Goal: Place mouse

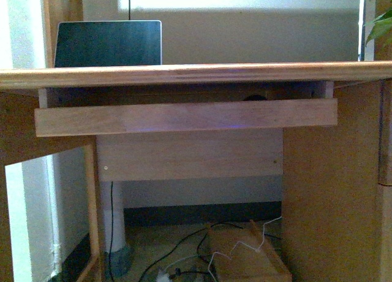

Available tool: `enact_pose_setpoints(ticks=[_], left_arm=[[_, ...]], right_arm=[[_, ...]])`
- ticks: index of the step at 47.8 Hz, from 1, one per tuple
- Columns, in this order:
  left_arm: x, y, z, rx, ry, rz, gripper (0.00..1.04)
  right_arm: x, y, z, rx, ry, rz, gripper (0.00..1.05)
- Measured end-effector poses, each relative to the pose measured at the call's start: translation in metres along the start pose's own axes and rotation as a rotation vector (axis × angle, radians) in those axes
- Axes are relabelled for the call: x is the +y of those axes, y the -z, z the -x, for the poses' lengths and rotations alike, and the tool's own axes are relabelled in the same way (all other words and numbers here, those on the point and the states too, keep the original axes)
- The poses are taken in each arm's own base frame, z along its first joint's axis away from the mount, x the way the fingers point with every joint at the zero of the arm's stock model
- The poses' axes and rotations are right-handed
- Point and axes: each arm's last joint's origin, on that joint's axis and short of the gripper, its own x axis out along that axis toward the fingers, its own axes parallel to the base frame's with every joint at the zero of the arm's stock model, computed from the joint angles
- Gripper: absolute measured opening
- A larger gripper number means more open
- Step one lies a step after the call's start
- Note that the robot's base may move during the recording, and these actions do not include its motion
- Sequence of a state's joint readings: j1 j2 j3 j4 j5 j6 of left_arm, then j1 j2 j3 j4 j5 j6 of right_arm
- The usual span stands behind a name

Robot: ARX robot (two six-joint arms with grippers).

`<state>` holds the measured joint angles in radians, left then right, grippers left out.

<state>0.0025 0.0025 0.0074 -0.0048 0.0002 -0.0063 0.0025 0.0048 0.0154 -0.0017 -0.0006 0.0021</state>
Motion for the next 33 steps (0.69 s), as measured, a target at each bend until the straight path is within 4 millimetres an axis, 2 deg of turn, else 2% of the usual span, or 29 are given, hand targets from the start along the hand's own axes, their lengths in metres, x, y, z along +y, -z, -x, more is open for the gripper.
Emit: enact_pose_setpoints(ticks=[33], left_arm=[[0.0000,0.0000,0.0000,0.000,0.000,0.000,0.97]], right_arm=[[0.0000,0.0000,0.0000,0.000,0.000,0.000,0.97]])
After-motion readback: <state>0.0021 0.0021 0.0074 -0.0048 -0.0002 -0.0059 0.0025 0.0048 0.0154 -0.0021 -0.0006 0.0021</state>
